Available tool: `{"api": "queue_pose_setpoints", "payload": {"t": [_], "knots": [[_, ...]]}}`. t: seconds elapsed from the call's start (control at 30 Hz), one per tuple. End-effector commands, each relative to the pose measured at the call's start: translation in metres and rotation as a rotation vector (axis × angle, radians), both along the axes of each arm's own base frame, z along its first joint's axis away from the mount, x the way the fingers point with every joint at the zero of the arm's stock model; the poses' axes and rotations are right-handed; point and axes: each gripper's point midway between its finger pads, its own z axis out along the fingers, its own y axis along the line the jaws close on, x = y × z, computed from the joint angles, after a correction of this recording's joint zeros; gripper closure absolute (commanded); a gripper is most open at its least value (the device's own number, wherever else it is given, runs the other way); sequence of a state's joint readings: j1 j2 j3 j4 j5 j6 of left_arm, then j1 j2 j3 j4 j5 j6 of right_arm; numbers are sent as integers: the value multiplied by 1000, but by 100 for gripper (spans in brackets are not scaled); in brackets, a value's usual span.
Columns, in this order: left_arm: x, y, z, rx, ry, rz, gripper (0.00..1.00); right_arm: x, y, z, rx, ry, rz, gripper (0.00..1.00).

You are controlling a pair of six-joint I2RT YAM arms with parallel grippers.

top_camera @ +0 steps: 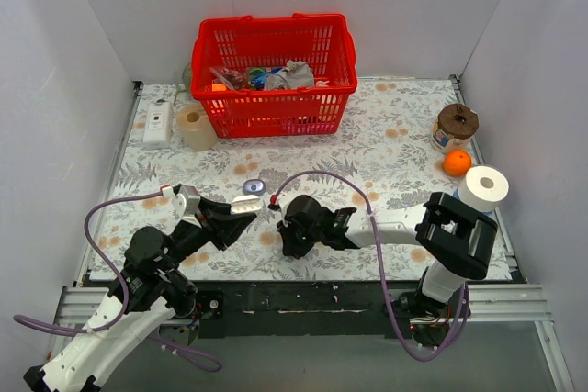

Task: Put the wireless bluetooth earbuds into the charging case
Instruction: Pick up the earbud from the center of the board.

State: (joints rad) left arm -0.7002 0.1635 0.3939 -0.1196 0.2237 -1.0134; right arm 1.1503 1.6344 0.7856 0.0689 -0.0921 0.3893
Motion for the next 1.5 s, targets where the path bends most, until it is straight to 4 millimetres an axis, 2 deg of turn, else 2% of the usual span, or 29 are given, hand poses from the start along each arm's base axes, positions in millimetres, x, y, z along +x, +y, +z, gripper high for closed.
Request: {"api": "queue_pose_setpoints", "payload": {"t": [0.0,0.43,0.53,0.63,0.67,0.8,1.03,1.2,1.47], "knots": [[-2,5,16,-18,-34,13,100,13,15,5,29,-46,-9,97],[0,5,12,-10,-22,19,100,39,22,7,17,-89,3,94],[0,5,13,-11,-23,23,100,47,21,10,14,-92,-18,87],[1,6,13,-11,-23,31,100,52,16,21,47,-94,-73,72],[1,7,14,-14,-25,34,100,51,16,24,58,-91,-83,67],[3,8,15,-14,-28,48,100,45,11,31,102,-44,-152,61],[5,10,14,-13,-29,63,100,30,16,37,158,53,-186,60],[4,10,14,-15,-27,56,100,20,18,26,115,82,-179,56],[3,10,14,-16,-28,54,100,17,13,18,76,89,-207,49]]}}
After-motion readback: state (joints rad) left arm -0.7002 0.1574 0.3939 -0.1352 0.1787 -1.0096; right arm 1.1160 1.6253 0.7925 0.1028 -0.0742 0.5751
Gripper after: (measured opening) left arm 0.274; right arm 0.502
